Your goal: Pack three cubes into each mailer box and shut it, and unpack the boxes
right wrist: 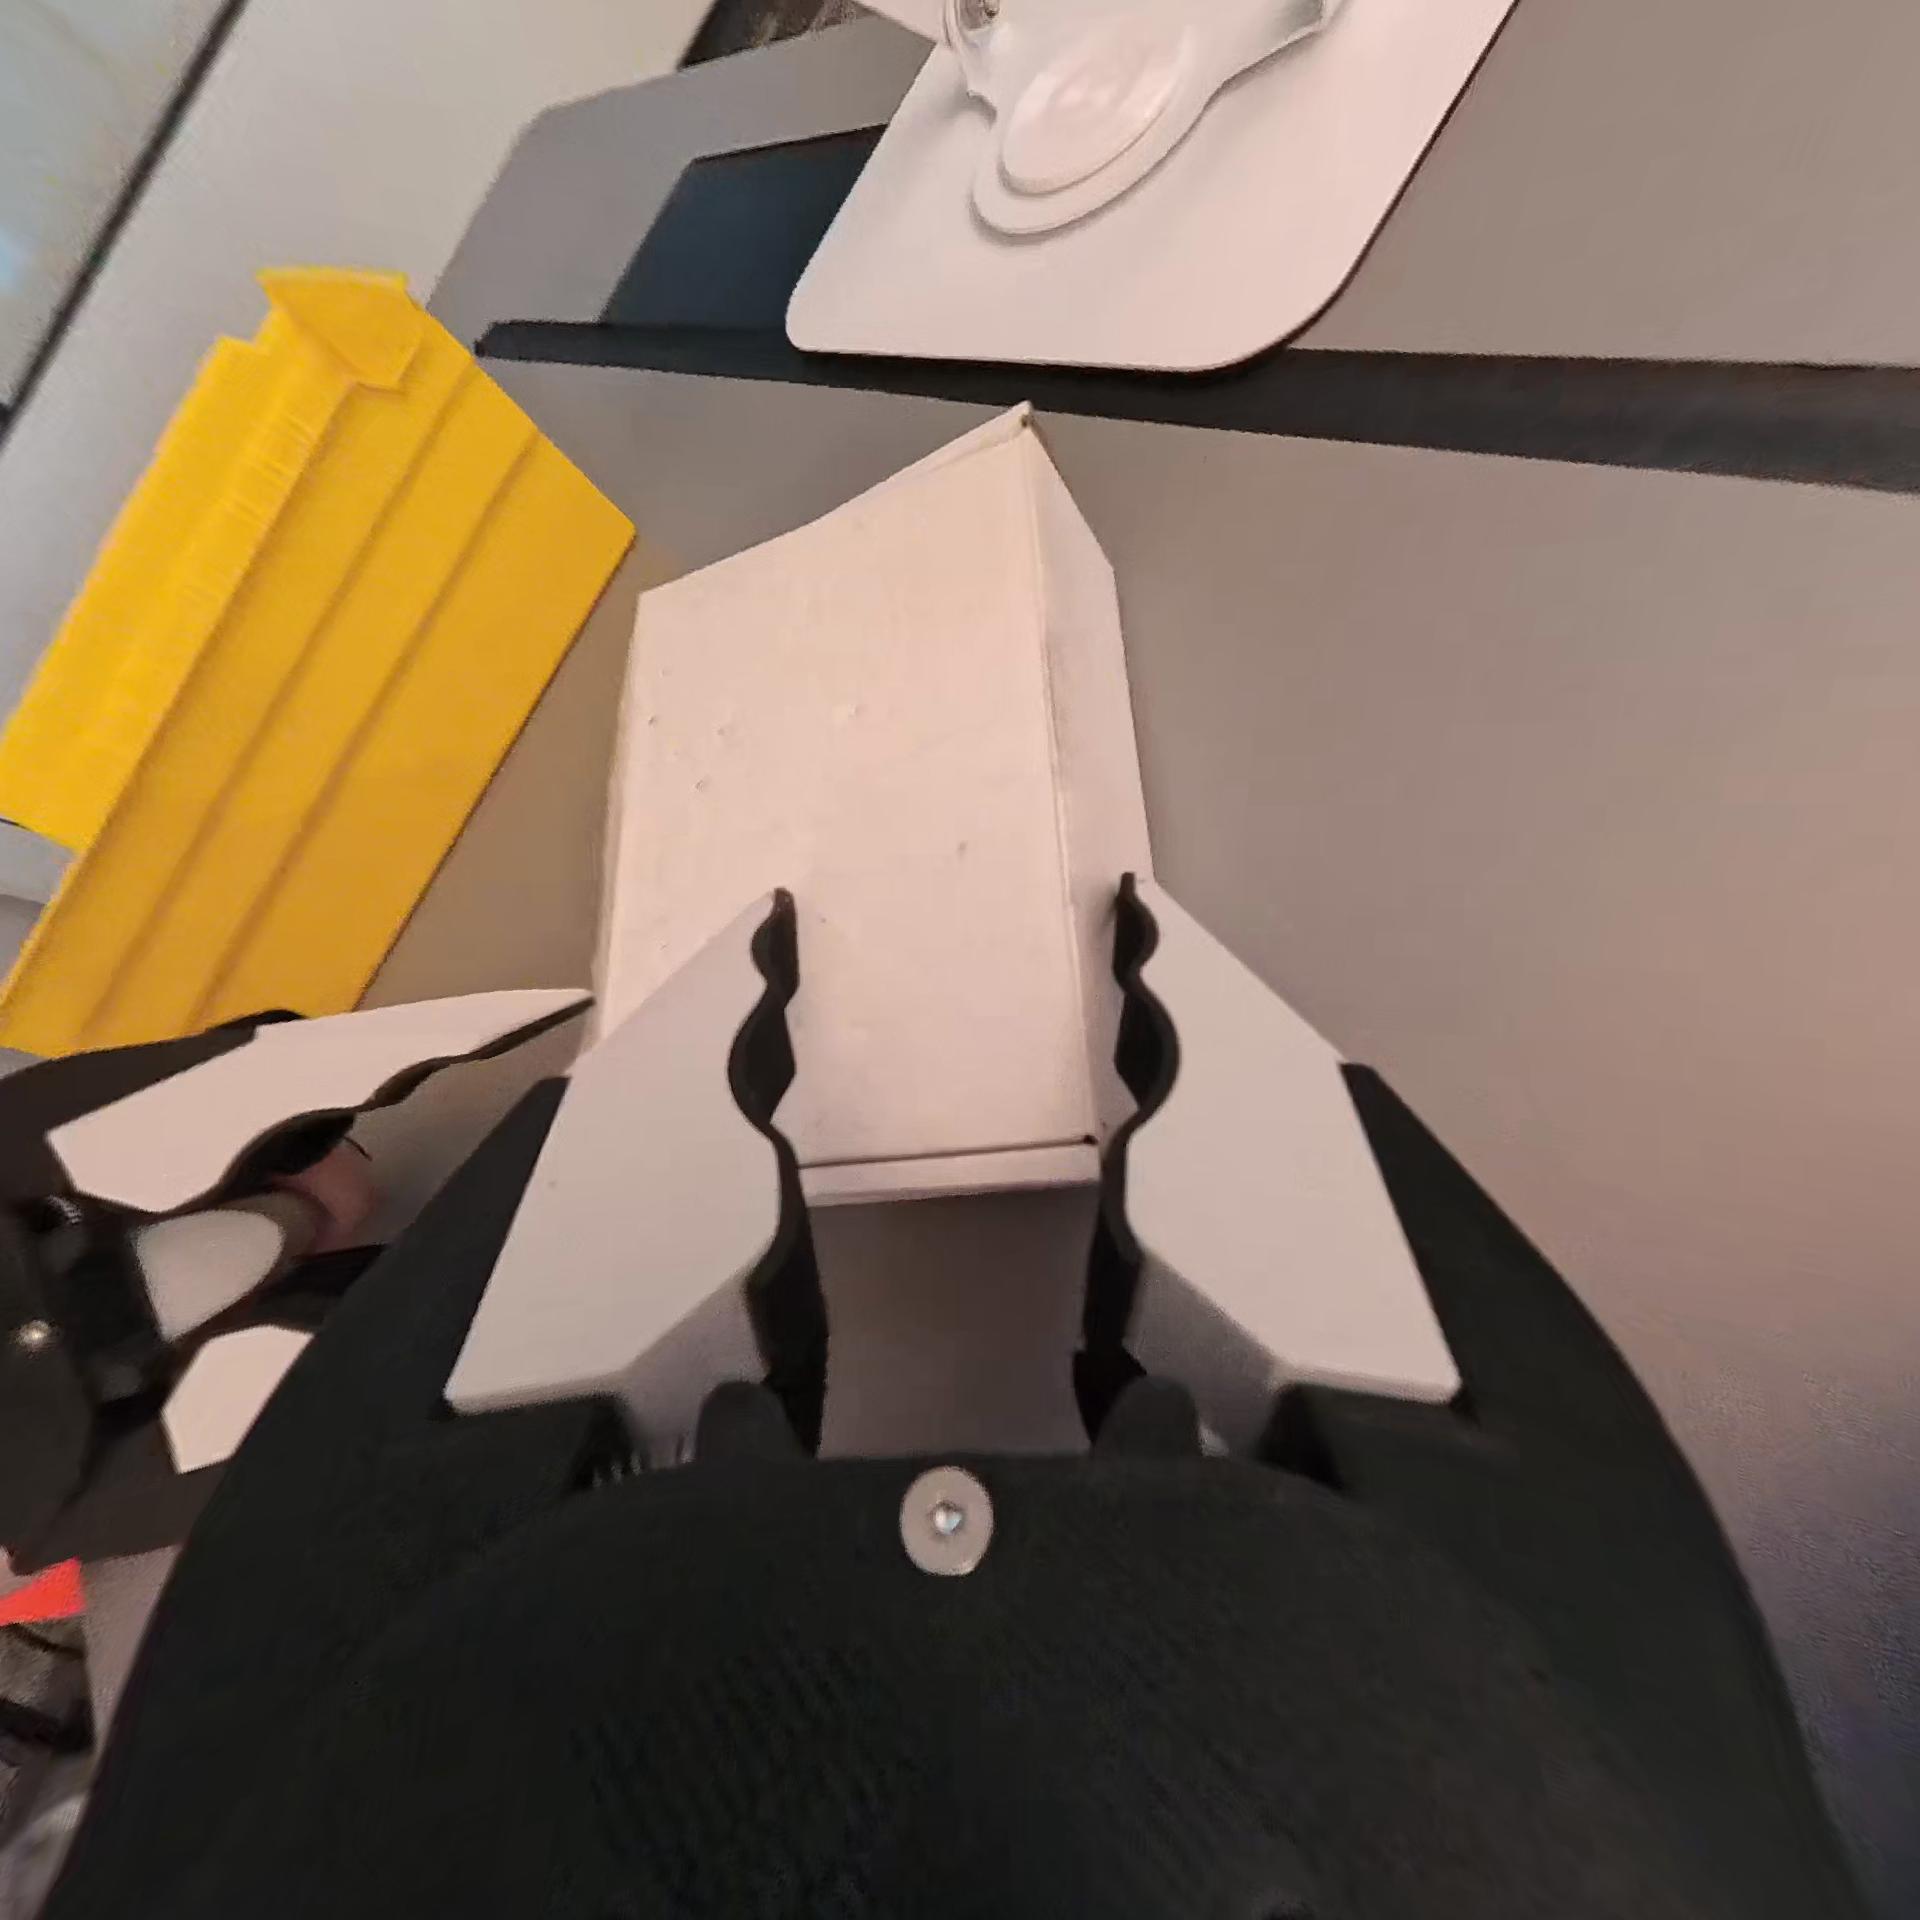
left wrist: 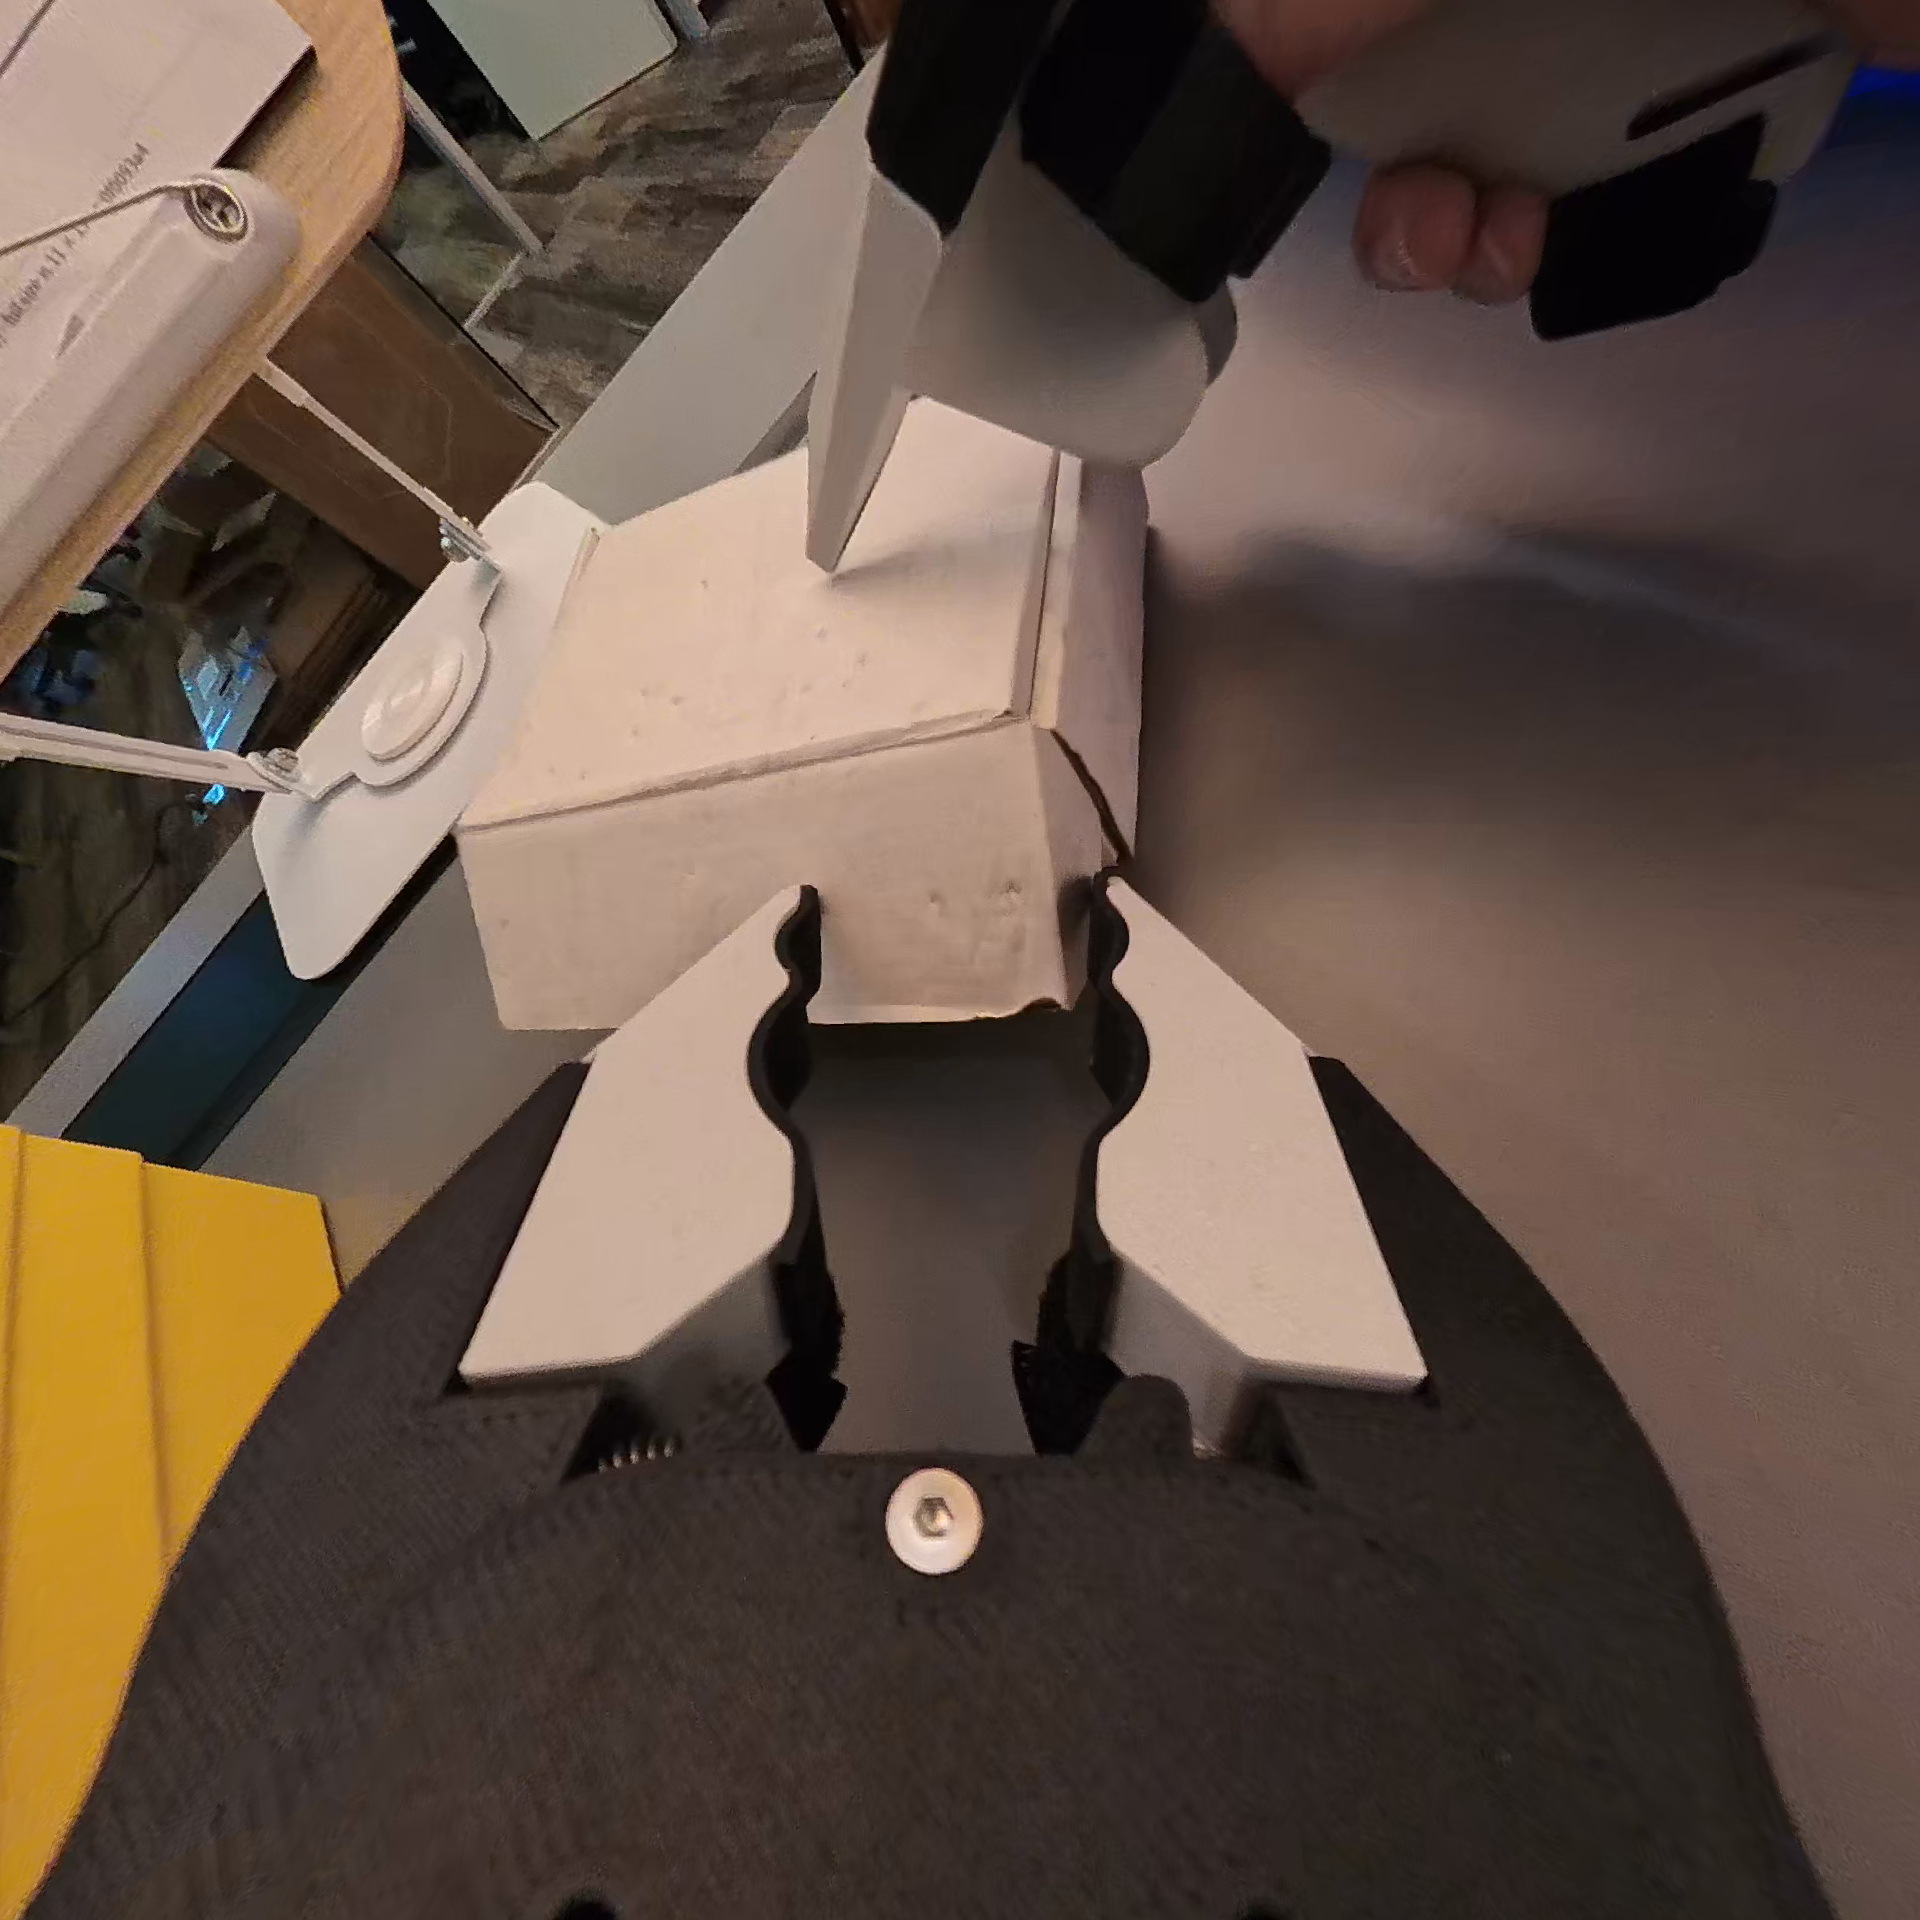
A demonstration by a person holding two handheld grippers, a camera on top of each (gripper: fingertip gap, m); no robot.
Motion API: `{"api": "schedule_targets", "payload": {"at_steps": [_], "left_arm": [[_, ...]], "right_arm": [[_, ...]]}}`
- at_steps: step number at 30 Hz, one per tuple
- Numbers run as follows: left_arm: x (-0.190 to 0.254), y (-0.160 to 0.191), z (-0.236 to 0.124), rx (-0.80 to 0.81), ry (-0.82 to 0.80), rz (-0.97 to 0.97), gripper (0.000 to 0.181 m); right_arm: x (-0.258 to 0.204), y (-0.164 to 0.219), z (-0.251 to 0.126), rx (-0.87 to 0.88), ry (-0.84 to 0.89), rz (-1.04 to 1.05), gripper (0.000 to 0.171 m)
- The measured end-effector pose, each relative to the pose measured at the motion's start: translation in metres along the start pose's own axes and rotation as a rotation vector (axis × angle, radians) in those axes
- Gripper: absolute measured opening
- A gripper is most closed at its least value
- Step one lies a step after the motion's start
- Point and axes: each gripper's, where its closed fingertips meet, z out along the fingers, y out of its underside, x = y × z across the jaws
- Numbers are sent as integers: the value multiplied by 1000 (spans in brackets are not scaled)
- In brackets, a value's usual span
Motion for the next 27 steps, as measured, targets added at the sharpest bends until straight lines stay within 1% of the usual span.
{"api": "schedule_targets", "payload": {"at_steps": [8, 9, 11, 13, 15, 18, 20, 22, 23, 25, 26, 27], "left_arm": [[1, 6, 11, -18, -32, -43, 55], [3, 4, 10, -9, -12, -42, 60], [4, -4, 2, 48, 48, -78, 60], [-3, -17, -14, 129, 122, -171, 68], [-11, -22, -31, 178, 218, -271, 74], [-16, -11, -42, 153, 339, -344, 82], [-18, -1, -40, 93, 347, -320, 93], [-16, 11, -38, 10, 329, -239, 100], [-15, 11, -40, 5, 331, -211, 98], [-6, 11, -47, 8, 395, -173, 98], [-2, 12, -49, 0, 427, -160, 101], [1, 13, -51, -6, 454, -157, 99]], "right_arm": [[0, 7, -5, -12, 89, -33, 61], [2, 7, -6, -11, 87, -27, 61], [0, 11, -7, -36, 48, -6, 60], [-6, 20, -9, -96, -6, 0, 59], [-12, 29, -14, -165, -38, -20, 59], [-22, 45, -23, -287, -69, -24, 59], [-28, 57, -30, -369, -77, 42, 57], [-39, 71, -35, -469, -116, 92, 58], [-40, 75, -37, -493, -120, 101, 60], [-45, 85, -44, -557, -159, 99, 55], [-47, 88, -48, -581, -190, 92, 52], [-48, 89, -50, -592, -220, 93, 51]]}}
